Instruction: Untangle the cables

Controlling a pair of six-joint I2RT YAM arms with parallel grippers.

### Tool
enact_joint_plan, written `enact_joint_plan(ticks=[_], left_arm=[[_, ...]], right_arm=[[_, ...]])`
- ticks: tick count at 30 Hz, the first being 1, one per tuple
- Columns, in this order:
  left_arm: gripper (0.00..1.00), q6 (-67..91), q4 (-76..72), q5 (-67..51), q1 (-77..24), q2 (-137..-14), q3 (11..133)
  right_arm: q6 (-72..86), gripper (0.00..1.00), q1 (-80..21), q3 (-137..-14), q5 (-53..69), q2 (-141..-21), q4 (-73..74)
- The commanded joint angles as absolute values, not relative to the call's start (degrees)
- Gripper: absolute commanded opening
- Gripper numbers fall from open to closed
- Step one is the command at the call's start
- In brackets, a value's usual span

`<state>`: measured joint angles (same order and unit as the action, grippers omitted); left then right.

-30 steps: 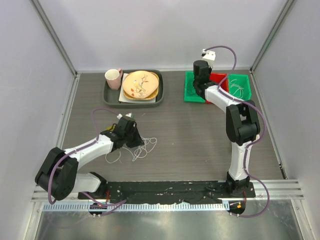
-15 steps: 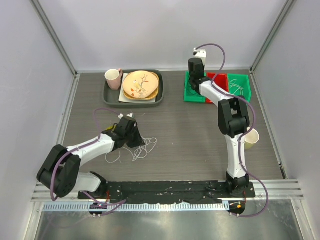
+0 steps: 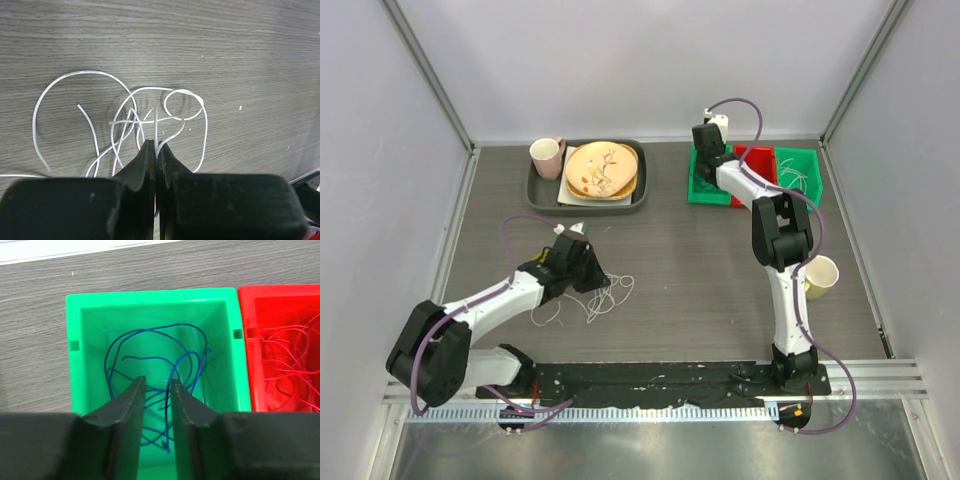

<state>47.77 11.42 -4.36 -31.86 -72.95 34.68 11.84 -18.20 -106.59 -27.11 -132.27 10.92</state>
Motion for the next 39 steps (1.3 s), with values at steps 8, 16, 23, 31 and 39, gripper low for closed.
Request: enact_joint_plan(ticks=[8,16,23,31,39], left_arm=[[0.00,48.2,9.6,-3.7,-32.0,-67.9,34.6],[0.00,48.1,9.4,-3.5,-32.0,-65.4,32.5],[0.91,47.4,15.3,-2.6,-32.1,-61.2,31.7],[1.00,49.1,28.6,5.4,-32.0,-44.8,29.8],[1.00,55.7,39.8,11.8,-32.0,-29.4,25.2]], right_arm=[[11.4,0.87,-18.3,-95.9,-17.0,-107.7,12.9],[10.1,0.91,-21.5,-63.9,27.1,-89.4,-4.4],[13.0,0.91,-39.4,-47.4,14.9,-81.1,-12.1],[16.5,0.91,-50.2,-44.4,6.6,-85.3,-16.3],[23.0,0.81,-55.0,-44.6,-3.7,-89.8,-16.5]])
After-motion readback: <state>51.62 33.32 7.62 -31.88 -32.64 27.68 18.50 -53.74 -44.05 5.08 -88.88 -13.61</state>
